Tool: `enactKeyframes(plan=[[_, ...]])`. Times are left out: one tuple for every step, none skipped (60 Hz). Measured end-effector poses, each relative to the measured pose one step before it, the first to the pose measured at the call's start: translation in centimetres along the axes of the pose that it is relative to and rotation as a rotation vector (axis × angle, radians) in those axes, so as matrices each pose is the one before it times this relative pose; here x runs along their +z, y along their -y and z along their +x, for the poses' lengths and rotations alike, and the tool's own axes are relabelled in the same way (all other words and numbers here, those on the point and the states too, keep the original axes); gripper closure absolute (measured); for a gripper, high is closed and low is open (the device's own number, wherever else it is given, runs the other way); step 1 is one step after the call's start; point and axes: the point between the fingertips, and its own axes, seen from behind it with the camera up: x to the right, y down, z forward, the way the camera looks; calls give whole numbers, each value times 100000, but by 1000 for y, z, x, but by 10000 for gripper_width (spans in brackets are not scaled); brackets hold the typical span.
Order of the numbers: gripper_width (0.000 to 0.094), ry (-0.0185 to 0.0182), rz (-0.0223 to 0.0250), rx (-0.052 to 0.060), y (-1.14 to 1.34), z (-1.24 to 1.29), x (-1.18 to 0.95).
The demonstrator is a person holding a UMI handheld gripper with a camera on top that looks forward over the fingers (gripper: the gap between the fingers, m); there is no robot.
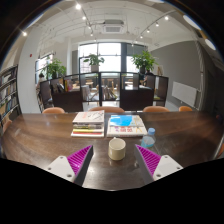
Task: Pour water
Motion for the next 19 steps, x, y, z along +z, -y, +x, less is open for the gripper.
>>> enactKeyframes(plan=[[91, -231, -57, 8, 21, -45, -59], [91, -176, -172, 109, -4, -57, -59], [85, -40, -119, 139, 25, -85, -73], [89, 28, -59, 63, 34, -107, -39], [89, -43, -97, -2, -2, -72, -21], [86, -204, -22, -105, -102, -9, 23], [88, -223, -171, -73, 64, -17, -40], [89, -193, -165, 29, 2, -6, -20], [87, -157, -162, 103, 10, -21, -41], [87, -175, -171, 74, -15, -11, -23], [89, -207, -72, -26, -37, -31, -10], [83, -165, 10, -163, -7, -33, -23], [90, -38, -149, -31, -41, -49, 3], [89, 2, -380, 177, -97, -62, 14], [85, 107, -537, 388, -120, -64, 26], [89, 145, -515, 547, -155, -99, 8], [89, 120, -450, 573, -131, -89, 3], [84, 97, -341, 517, -120, -101, 39], [81, 134, -285, 378, -97, -109, 57]])
